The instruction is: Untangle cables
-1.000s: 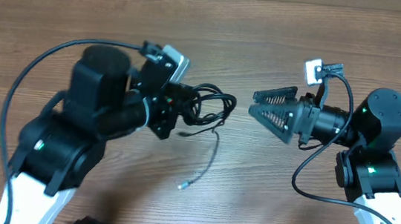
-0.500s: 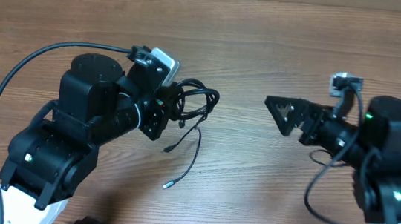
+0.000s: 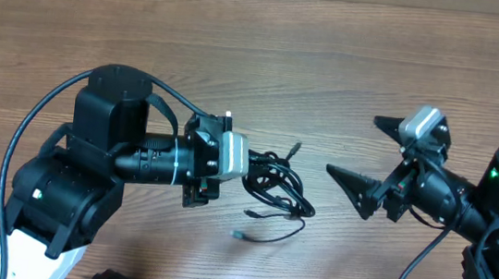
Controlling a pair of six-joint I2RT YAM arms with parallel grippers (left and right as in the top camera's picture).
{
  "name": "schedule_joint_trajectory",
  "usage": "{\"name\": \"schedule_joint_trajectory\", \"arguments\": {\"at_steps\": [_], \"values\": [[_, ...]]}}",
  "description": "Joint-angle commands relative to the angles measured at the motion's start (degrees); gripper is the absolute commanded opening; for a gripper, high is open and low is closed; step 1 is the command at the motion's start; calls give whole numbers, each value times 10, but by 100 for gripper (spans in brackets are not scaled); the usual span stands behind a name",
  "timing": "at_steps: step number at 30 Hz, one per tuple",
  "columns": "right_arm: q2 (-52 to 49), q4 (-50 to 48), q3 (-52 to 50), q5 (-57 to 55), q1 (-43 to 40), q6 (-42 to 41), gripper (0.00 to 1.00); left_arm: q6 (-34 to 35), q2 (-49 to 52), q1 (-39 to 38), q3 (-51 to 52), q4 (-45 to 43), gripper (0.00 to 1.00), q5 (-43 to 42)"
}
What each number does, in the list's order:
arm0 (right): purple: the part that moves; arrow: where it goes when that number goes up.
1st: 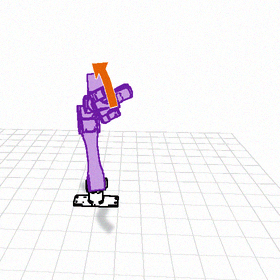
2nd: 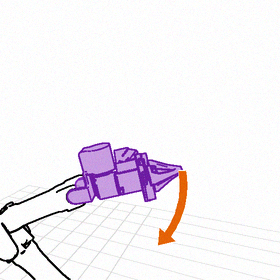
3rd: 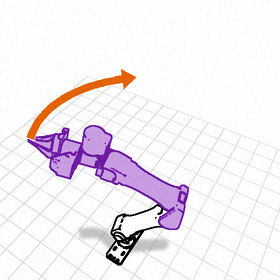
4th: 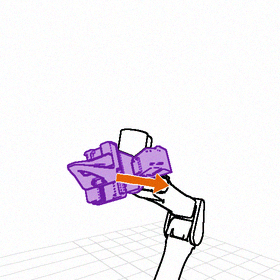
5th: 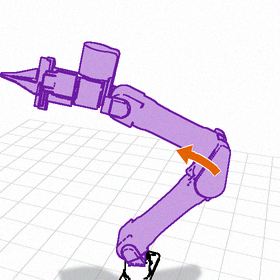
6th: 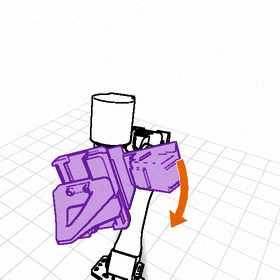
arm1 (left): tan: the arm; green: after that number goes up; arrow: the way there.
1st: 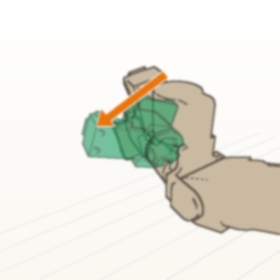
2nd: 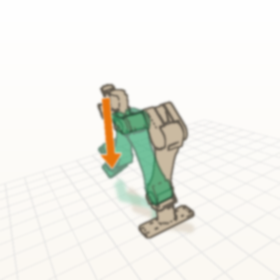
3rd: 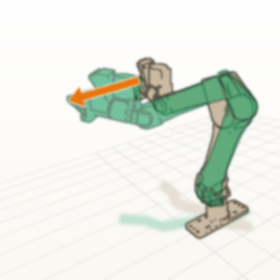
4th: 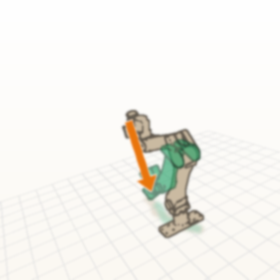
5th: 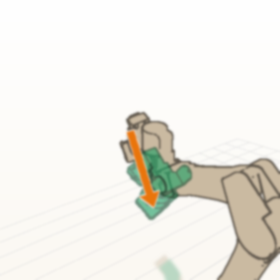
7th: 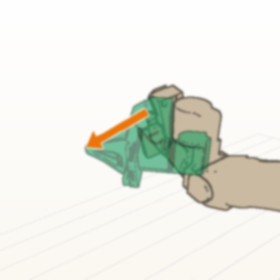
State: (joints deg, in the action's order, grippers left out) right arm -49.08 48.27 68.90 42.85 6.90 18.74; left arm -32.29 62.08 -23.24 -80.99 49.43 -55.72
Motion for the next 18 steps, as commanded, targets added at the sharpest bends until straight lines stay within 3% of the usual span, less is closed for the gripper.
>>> {"name": "schedule_joint_trajectory", "arguments": {"at_steps": [1, 9, 18], "values": [[4, 12, 10, 55, 3, 26, 96, -18, 10, 0, -5, -35, 4, -72], [4, 54, 9, 124, 3, 56, 94, 120, 61, 0, -5, -133, 4, -71], [4, 49, 9, 134, 3, 55, 93, 131, 80, -61, -5, -142, 4, 5]]}}
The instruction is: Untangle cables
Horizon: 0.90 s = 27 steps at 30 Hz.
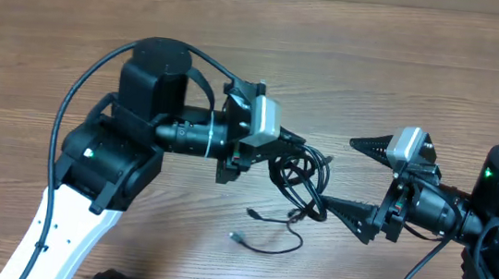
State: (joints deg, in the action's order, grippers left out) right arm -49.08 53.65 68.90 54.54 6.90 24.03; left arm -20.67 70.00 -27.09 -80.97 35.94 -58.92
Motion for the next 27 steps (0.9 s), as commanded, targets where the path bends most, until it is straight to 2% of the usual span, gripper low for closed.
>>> {"name": "schedule_joint_trajectory", "arguments": {"at_steps": [1, 4, 9, 12, 17, 18, 20, 23, 25, 27], "values": [[4, -6, 9, 18, 3, 2, 93, 15, 1, -33, -5, -7, 4, 51], [4, -8, 9, 18, 3, 0, 92, 14, 1, -63, -5, -12, 4, 59], [4, -8, 9, 17, 3, -16, 91, 23, 1, -71, -5, -10, 4, 101], [4, -8, 9, 17, 3, -17, 91, 45, 1, -71, -5, -2, 4, 154], [4, -8, 9, 17, 3, -17, 91, 66, 1, -83, -5, 0, 4, 150], [4, -8, 9, 17, 3, -17, 88, 66, 1, -89, -5, -2, 4, 141], [4, -8, 9, 17, 3, -20, 72, 65, 1, -105, -5, -19, 4, 110], [4, -8, 9, 17, 3, -30, 71, 65, 1, -114, -5, -32, 4, 89], [4, -8, 9, 17, 3, -30, 62, 65, 1, -115, -5, -28, 4, 89], [4, -8, 9, 17, 3, -30, 33, 65, 1, -115, -5, -21, 4, 90]]}}
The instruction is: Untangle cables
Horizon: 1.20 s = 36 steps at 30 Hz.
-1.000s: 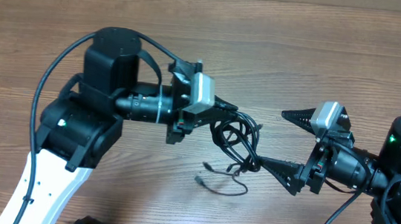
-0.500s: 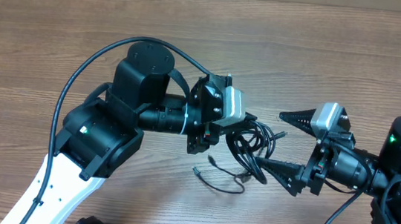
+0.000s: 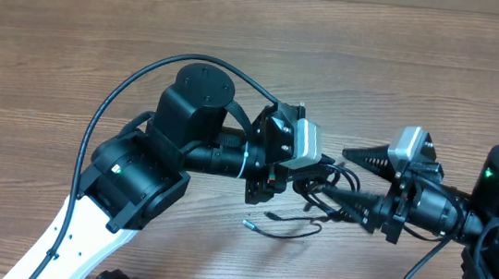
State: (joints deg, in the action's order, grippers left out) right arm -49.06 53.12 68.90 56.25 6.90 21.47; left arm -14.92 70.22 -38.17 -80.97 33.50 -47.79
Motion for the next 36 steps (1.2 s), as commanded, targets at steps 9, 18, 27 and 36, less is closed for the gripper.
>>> {"name": "schedule_joint_trajectory", "arguments": {"at_steps": [9, 18, 27, 36], "values": [[3, -1, 9, 0, 3, -36, 4, -3, -2, -4, -5, 4, 9, 10], [3, -42, 9, -217, 3, -349, 4, 92, -2, -4, -5, 13, 100, 82], [-9, -140, 9, -293, 3, -748, 4, 246, 1, -20, -5, 14, 100, 141], [-16, -149, 9, -331, 3, -843, 4, 277, 47, -180, -5, -17, 100, 469]]}}
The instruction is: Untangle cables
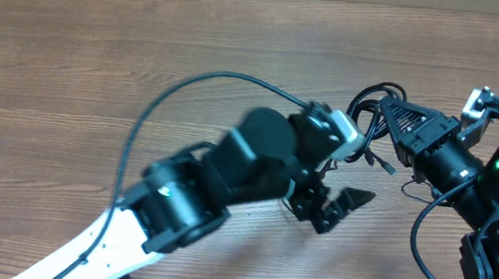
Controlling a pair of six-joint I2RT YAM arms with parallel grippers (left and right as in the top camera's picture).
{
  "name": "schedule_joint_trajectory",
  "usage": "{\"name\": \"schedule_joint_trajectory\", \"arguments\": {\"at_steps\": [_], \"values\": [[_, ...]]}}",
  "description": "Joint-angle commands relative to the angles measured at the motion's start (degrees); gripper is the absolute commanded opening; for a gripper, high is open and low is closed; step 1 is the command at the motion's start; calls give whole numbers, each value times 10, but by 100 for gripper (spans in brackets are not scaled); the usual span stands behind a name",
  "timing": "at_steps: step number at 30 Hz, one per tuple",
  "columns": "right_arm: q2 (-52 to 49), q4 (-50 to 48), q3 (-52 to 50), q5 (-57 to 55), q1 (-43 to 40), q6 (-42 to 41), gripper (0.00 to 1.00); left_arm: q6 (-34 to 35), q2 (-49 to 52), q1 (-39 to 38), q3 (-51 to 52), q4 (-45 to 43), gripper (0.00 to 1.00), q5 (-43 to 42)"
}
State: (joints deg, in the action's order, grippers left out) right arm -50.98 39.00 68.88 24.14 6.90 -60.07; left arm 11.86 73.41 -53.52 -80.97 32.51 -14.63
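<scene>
A bundle of thin black cables (369, 100) hangs in loops at the upper right of the overhead view, and its loose plug ends (382, 165) dangle below. My right gripper (400, 120) is shut on the bundle and holds it above the table. My left gripper (342, 211) sits lower, at the middle of the table, with its black fingers spread and nothing between them. The left arm stretches from the lower left and hides the table beneath it.
The wooden table (101, 50) fills the view. The left arm's own thick cable (200, 83) arcs above its forearm. The right arm's base stands at the right edge. A black rail runs along the front edge.
The cable bundle has passed from the left gripper to the right one, which now holds it up and to the right. The left gripper has opened and sits below it.
The left gripper first held the tangled bundle left of centre while the right gripper stood open far to the right. The left carried the bundle rightward, and the right's open fingers came around it. Now the right holds it alone, with the left open.
</scene>
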Motion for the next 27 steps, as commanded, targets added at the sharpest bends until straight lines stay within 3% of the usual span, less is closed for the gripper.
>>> {"name": "schedule_joint_trajectory", "arguments": {"at_steps": [1, 6, 13, 18, 21, 23, 27], "values": [[3, -8, 10, -10, 3, -27, 4, 1, 22, -37, -5, -11, 100, 162], [2, 3, 9, -12, 2, -14, 4, -7, 26, -51, -5, -35, 100, 293], [1, 23, 9, 16, 2, 17, 4, -20, 27, -47, -5, -66, 100, 357], [1, 37, 9, 18, 2, 36, 4, -5, 26, -31, -5, -62, 99, 360], [1, 31, 9, 29, 2, 36, 4, 7, 26, -21, -5, -41, 94, 361], [1, 31, 9, 30, 2, 36, 4, 55, 26, 1, -5, -23, 93, 358], [1, 12, 9, 59, 2, 46, 4, 59, 27, 23, -5, -18, 89, 298]]}}
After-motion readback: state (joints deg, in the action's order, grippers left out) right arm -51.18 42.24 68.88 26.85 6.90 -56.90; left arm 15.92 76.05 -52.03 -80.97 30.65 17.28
